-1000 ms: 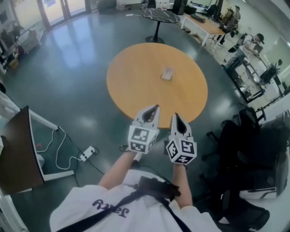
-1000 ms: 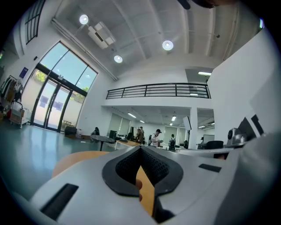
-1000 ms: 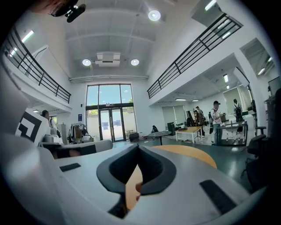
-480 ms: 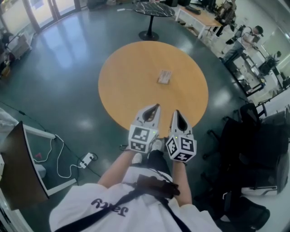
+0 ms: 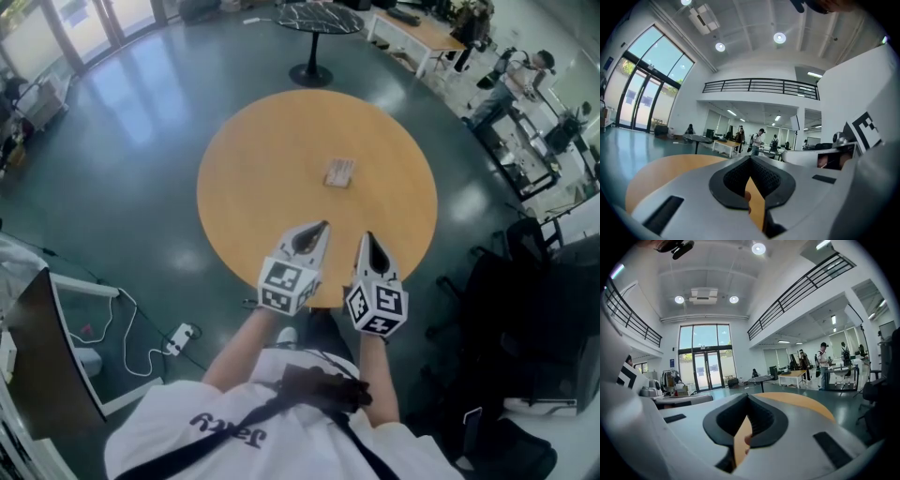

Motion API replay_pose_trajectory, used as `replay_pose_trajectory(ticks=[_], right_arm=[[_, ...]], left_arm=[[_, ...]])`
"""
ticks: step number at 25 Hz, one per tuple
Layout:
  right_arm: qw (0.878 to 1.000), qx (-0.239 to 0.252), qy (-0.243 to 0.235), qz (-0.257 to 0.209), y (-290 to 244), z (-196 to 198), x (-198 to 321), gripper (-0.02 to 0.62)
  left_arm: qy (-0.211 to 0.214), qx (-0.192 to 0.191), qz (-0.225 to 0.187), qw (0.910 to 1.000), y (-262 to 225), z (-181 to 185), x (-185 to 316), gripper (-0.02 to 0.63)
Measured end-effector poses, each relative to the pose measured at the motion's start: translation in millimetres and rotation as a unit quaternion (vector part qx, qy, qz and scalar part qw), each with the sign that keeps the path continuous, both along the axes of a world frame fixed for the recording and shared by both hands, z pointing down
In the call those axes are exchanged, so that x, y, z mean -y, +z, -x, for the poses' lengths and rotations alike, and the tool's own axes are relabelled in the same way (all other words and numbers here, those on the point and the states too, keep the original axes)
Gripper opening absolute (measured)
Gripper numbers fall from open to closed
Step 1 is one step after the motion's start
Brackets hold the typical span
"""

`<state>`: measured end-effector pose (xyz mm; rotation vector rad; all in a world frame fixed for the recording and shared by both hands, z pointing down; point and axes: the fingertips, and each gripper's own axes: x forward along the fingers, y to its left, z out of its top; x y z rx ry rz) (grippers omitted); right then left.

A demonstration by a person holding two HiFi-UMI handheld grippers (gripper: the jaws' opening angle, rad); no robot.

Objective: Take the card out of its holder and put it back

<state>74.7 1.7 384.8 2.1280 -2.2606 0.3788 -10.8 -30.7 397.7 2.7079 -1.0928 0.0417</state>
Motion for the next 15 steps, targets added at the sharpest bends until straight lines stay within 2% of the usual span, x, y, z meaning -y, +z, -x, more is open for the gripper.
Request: replay_pose_trajectory(ticks=[3, 7, 15], right_arm=[[1.0, 0.004, -0.009, 0.017, 14.2, -9.0, 15.0, 0.015], [0.999, 0.008, -0.024, 0.036, 28.8, -14.9, 31.5, 0.015], [0.996, 0.022, -0.043, 0.077, 60.3, -24.8, 71.6, 0.015]], left_arm=[[0.035, -0.019, 0.031, 0.9987, 17.6, -6.6, 9.9, 0.011], [0.029, -0.014, 0.046, 0.9984, 39.1, 1.0, 29.6, 0.012], [0.02, 0.075, 0.064, 0.9949, 92.3, 31.4, 74.4, 0.014]])
